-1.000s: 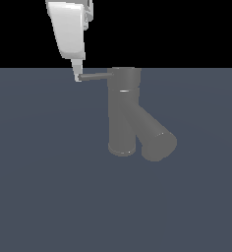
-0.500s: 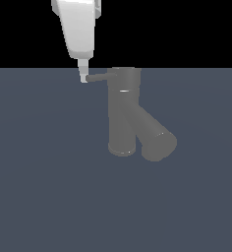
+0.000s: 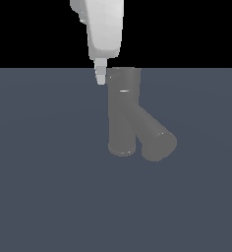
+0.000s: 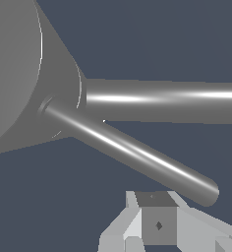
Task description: Turn on the faucet by rotating a designated handle.
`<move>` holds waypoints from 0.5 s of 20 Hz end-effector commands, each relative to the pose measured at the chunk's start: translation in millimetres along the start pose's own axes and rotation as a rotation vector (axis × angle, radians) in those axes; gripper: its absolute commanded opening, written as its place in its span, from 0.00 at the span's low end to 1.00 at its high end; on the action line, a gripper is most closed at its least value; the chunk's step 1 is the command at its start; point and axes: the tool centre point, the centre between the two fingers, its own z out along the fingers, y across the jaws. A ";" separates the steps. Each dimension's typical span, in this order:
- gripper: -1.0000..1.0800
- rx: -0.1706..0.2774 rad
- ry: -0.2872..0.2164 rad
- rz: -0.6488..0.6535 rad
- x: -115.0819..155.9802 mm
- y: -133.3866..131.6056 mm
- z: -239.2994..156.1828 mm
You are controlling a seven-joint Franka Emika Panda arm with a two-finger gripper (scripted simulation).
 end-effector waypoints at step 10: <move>0.00 -0.002 0.001 0.012 42.0 16.2 -0.1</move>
